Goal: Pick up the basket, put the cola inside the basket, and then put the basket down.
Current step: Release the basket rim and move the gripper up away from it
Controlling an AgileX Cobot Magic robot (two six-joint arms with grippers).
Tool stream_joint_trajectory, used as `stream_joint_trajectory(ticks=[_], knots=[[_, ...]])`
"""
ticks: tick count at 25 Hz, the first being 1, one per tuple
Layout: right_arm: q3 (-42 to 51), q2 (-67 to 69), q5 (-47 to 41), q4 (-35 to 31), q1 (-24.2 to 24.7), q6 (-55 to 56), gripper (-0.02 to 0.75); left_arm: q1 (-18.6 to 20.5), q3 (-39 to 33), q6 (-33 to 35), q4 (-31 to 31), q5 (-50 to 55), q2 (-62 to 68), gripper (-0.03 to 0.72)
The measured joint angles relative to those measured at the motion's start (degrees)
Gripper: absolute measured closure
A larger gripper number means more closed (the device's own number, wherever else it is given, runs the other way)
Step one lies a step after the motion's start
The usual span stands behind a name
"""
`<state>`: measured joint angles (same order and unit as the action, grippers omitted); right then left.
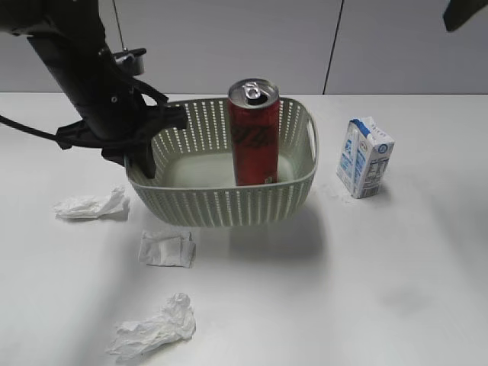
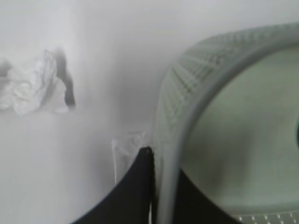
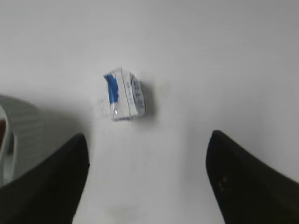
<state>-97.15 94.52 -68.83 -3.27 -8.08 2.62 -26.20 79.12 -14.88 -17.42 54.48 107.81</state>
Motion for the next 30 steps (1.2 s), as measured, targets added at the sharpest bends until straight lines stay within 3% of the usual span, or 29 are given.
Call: stream_joint_trajectory(ticks=[6, 17, 24, 30], knots=[[18.77, -14.21, 1.68, 0.0, 0.0, -0.64, 0.153, 3.4, 6.32, 0.0, 0.97, 3.11, 4.75, 0.687], [50.21, -44.4, 12.27, 0.0, 0.0, -0.86, 0.154, 3.66, 10.71, 0.23, 1.45, 1.94, 11.86, 0.687], [64.75, -60.64, 17.21, 0.0, 0.0, -0.94, 0.154, 3.66, 10.71, 0.21, 1.4, -0.41, 12.95, 0.687], [71.35, -70.49, 18.98, 0.0, 0.0, -0.87, 0.155, 3.66, 10.71, 0.28, 1.45, -0.84, 12.95, 0.68]])
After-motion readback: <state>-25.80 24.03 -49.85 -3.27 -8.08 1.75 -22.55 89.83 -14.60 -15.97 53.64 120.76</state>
